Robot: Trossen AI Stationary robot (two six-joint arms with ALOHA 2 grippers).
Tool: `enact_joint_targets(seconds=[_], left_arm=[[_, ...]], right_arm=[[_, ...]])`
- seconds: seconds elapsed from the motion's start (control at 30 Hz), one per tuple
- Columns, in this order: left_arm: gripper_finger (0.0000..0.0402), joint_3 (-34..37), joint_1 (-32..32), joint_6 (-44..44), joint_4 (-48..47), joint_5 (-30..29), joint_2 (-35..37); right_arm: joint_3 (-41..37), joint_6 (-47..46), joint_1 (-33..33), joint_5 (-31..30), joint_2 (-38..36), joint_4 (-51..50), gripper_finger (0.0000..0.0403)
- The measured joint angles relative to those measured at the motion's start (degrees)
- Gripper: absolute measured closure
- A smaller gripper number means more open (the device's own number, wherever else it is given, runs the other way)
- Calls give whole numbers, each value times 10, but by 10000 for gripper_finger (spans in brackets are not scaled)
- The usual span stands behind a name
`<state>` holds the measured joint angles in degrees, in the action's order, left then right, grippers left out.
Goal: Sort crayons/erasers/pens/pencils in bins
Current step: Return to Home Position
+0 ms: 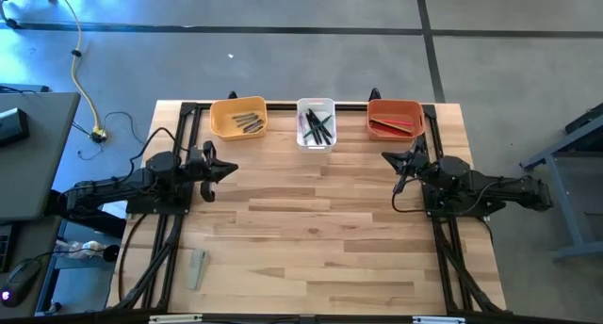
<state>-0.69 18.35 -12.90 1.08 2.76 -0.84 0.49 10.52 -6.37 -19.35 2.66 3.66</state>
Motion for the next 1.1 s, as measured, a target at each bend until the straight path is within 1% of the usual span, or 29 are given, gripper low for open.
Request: enact_joint_targets(seconds=[0.33, 1.1], left_arm=[[401, -1, -4, -4, 0, -5, -29], [401, -1, -4, -4, 0, -5, -29]], right_arm=[[0, 0, 0, 0, 0, 0, 403], [0, 0, 0, 0, 0, 0, 403]])
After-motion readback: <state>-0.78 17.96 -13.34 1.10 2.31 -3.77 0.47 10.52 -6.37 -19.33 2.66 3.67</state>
